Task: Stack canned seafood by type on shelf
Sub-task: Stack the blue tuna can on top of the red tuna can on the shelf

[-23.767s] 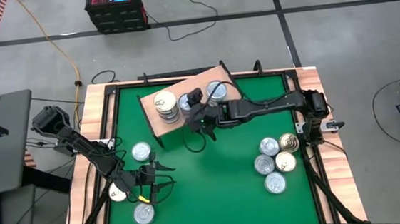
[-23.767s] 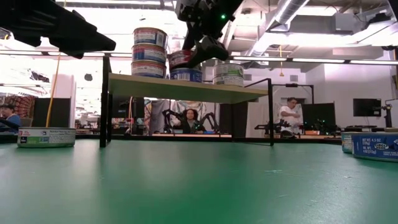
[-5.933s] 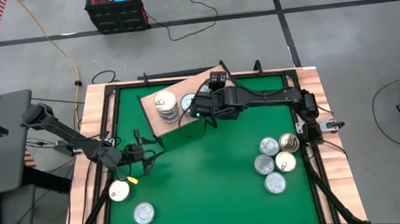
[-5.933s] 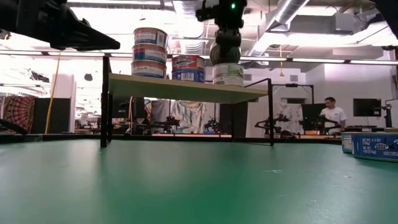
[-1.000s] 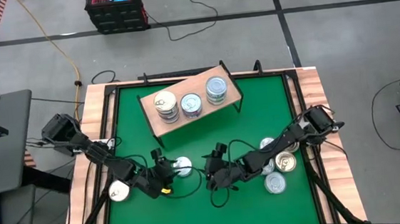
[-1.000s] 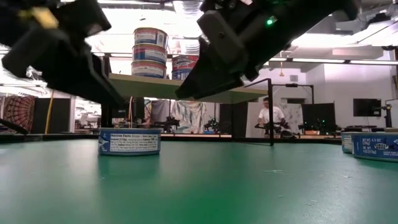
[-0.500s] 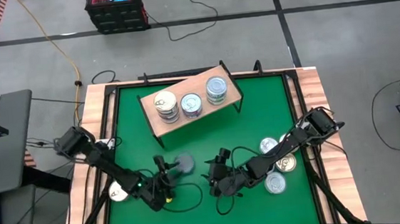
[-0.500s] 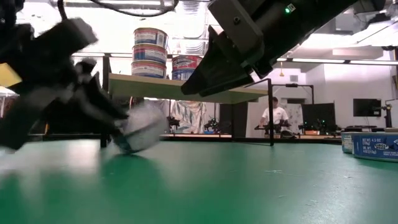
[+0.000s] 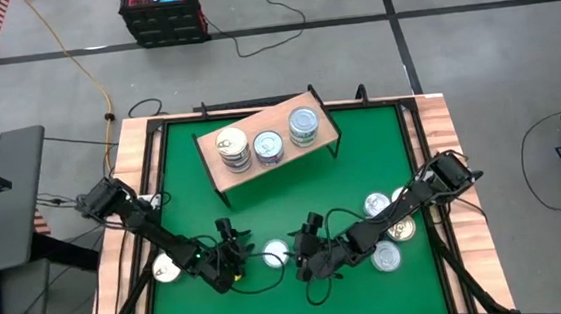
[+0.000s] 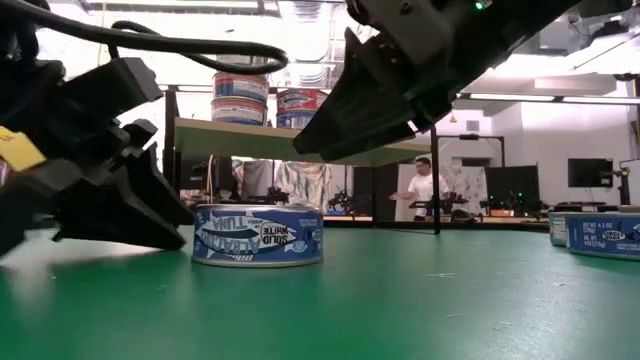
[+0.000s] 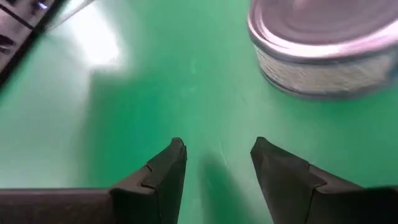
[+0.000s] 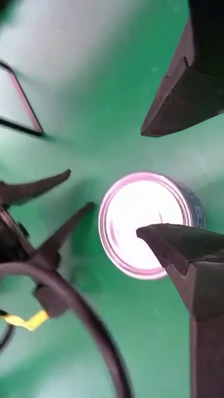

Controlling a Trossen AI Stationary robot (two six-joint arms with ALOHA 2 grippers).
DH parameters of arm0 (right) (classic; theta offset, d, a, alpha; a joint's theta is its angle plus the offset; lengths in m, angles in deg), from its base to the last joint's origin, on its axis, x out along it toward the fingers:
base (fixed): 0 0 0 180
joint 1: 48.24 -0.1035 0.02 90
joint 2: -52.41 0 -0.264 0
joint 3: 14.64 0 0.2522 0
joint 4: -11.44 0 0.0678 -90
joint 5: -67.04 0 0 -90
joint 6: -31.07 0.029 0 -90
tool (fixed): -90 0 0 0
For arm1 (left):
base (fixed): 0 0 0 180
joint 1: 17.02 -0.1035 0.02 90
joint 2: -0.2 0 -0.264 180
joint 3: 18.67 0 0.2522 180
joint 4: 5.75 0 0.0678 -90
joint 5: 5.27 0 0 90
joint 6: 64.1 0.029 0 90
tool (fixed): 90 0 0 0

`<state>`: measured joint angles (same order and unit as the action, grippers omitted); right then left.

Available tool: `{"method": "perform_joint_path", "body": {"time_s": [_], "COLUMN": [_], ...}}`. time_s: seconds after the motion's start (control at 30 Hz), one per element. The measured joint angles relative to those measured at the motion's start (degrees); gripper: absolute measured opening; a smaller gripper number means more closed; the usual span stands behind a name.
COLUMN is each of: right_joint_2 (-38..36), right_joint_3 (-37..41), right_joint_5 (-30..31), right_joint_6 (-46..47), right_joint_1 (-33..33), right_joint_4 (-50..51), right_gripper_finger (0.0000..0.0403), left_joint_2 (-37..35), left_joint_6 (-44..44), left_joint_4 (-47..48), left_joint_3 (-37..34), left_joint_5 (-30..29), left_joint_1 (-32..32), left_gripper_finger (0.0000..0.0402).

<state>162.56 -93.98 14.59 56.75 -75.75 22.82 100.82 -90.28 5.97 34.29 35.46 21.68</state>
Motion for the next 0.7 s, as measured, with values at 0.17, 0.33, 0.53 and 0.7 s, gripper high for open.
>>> {"method": "perform_joint_path", "body": {"time_s": [0.17, 0.33, 0.53, 0.7], "right_joint_2": [-1.5, -0.6, 2.1, 1.1], "right_joint_3": [-0.1, -0.3, -0.2, -0.2], "right_joint_5": [-1.8, -4.9, -5.0, -5.7], "right_joint_6": [-3.3, -3.2, -1.8, -0.5], "right_joint_1": [-2.0, -1.6, 0.1, -1.3], "right_joint_4": [0.0, -0.2, 2.1, 5.4], "right_gripper_finger": [0.0269, 0.0269, 0.0269, 0.0269], "left_joint_2": [-6.8, -10.3, -7.8, -4.7], "left_joint_6": [0.2, 5.9, 4.2, 1.8], "left_joint_4": [1.3, -6.5, -10.5, -9.4], "left_joint_3": [-0.2, 0.0, 0.0, 0.0], "left_joint_5": [5.8, 5.7, 12.4, 14.8], "left_joint_1": [1.8, 2.7, 0.8, -0.6], "left_gripper_finger": [0.0180, 0.0180, 0.0180, 0.0180]}}
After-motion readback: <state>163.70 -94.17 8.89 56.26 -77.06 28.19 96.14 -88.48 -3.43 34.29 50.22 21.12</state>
